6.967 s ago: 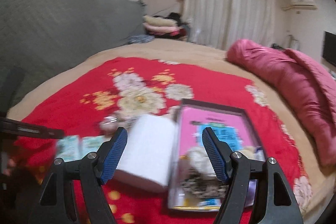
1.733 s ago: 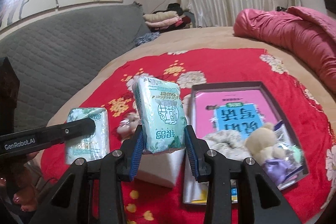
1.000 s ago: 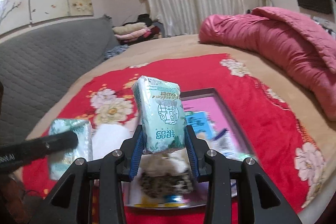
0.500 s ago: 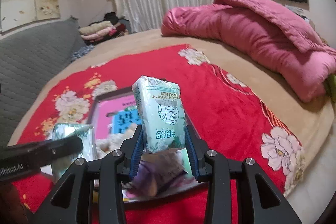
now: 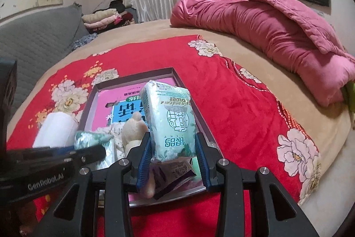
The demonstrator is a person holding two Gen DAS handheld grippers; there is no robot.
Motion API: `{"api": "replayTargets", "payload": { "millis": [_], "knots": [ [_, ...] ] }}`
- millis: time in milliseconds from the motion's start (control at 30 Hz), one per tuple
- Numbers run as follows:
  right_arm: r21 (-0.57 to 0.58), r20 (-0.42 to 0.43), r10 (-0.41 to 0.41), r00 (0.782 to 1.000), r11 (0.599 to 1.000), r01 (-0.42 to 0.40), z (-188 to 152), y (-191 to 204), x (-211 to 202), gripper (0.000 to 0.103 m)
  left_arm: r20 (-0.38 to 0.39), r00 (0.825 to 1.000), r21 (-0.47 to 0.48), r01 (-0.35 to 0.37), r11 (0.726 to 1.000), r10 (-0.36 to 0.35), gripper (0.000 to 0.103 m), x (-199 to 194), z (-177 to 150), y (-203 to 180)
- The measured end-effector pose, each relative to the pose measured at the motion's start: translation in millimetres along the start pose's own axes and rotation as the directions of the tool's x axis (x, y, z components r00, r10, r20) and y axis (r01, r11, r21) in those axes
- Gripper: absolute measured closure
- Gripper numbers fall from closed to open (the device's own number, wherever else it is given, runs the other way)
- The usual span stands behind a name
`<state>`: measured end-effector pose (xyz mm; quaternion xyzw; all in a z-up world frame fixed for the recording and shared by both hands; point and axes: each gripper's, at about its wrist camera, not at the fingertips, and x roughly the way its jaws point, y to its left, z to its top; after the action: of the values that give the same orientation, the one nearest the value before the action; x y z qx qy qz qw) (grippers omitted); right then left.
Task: Organize soft objects
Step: 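Lower the pad pack into the tray with the left tool while the right lowers its pack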
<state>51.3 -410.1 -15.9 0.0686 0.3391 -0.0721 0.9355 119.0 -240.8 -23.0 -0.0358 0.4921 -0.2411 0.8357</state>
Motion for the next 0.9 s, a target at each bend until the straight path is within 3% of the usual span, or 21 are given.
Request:
{"api": "replayTargets", "payload": {
  "millis": [367, 900],
  "knots": [
    [-0.086, -0.075, -0.028, 0.997, 0.996, 0.022, -1.4, 14.7, 25.1, 0.062, -0.027, 0.999, -0.055, 0.017, 0.998, -0.019, 0.079, 7.7, 1.1, 12.3],
    [-0.066, -0.095, 0.007, 0.995, 0.998, -0.013, -2.2, 11.1, 29.9, 0.06, -0.029, 0.999, -0.075, 0.018, 0.997, -0.02, 0.079, 3.4, 1.8, 17.6]
  ]
}}
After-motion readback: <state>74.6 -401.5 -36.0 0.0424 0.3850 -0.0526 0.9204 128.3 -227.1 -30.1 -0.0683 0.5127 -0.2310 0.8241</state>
